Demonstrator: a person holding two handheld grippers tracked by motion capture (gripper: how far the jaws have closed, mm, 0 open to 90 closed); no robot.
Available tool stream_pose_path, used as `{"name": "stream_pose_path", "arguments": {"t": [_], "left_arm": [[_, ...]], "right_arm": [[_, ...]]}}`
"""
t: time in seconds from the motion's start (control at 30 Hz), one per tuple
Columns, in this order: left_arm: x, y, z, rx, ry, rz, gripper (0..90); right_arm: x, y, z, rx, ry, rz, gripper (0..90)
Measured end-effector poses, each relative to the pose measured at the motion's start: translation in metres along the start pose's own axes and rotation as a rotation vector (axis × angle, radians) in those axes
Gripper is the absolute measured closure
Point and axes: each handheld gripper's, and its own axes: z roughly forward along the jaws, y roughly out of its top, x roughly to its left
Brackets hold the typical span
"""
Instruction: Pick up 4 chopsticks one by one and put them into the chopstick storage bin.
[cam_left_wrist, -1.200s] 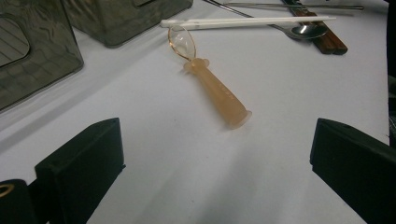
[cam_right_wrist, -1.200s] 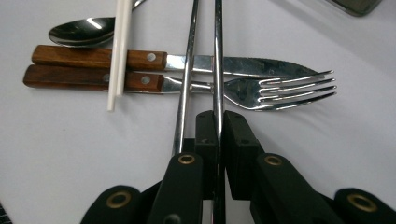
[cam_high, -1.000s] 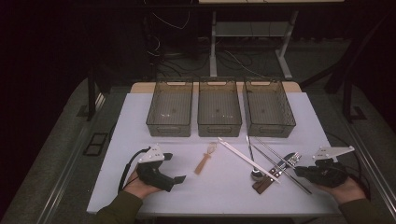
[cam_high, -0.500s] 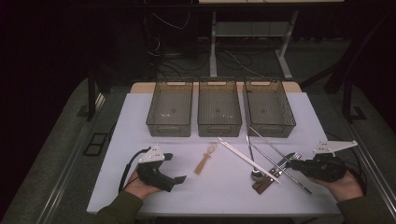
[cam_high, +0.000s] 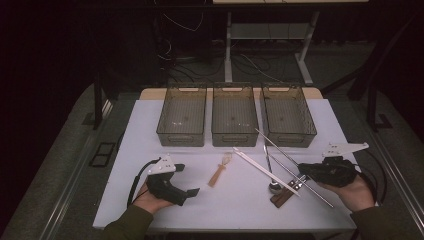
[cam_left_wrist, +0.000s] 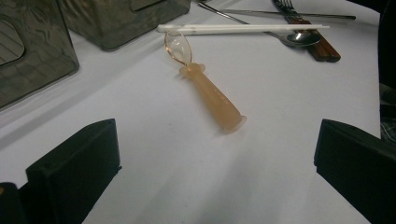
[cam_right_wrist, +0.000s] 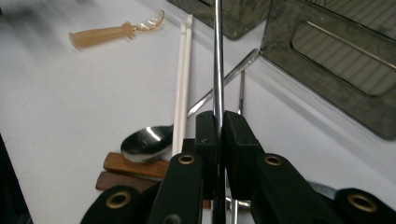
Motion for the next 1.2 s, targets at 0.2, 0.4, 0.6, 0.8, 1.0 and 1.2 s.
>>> {"name": "stream_pose_path", "arguments": {"t": [0.2, 0.4, 0.6, 0.8, 1.0, 1.2], "left_arm": [[0.0, 0.0, 0.0, 0.003, 0.005, 0.003, 0.0], [0.0, -0.001, 0.0, 0.004, 0.003, 0.005, 0.0], [0.001, -0.001, 0.001, 0.006, 0.001, 0.003, 0.0], [0.001, -0.001, 0.0, 0.004, 0.003, 0.004, 0.0], [0.001, 0.0, -0.001, 0.002, 0.002, 0.004, 0.0], [0.002, 0.0, 0.0, -0.002, 0.002, 0.0, 0.0]], "right_arm": [[0.005, 0.013, 0.009, -0.012, 0.002, -0.003, 84.6], [0.01, 0.026, 0.018, -0.023, 0.017, 0.002, 84.5], [0.013, 0.035, 0.024, -0.033, 0.03, -0.003, 84.6], [0.015, 0.046, 0.029, -0.047, 0.028, 0.0, 84.6], [0.017, 0.058, 0.035, -0.062, 0.023, 0.004, 84.6], [0.019, 0.072, 0.044, -0.058, 0.025, -0.005, 84.6]]}}
